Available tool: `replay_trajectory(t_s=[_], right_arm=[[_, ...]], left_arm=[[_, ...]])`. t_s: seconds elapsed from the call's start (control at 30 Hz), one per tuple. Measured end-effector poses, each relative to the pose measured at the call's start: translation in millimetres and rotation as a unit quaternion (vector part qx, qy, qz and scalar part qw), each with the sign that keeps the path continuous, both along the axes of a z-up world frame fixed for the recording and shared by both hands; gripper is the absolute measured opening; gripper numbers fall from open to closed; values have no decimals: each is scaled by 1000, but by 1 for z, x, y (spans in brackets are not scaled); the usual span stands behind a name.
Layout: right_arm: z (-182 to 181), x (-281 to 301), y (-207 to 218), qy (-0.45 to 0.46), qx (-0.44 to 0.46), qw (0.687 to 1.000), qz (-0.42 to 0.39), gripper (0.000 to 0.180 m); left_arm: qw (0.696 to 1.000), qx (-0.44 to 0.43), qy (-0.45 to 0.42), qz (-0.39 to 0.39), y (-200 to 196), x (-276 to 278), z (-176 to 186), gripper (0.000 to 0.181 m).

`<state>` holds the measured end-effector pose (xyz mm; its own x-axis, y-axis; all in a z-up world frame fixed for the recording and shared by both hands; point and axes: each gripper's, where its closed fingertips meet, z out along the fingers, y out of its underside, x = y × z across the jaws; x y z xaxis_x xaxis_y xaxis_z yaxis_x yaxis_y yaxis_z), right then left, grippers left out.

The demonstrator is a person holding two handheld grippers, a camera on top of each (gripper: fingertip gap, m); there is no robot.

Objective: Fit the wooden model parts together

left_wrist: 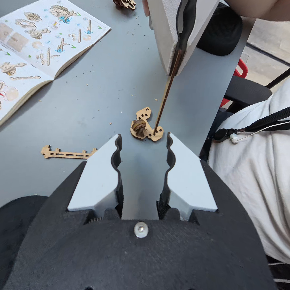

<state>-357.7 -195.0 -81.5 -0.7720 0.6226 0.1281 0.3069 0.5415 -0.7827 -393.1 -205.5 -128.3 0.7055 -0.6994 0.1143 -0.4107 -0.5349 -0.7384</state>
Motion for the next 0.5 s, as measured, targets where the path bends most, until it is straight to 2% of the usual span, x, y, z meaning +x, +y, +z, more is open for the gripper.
replay_trajectory(t_s=[0.1,0.23,0.3,0.5], right_arm=[[-5,0,-3,-30,7,999,17,2],[-7,-6,-3,-46,26,998,27,2],[-6,-9,-3,-50,44,997,28,2],[-8,-13,-4,-89,76,993,22,2]], left_arm=[[998,24,-8,57,-8,11,-2,56],[987,47,73,136,-7,4,-19,55],[984,46,100,143,-9,2,-27,54],[986,42,74,146,-10,5,-36,48]])
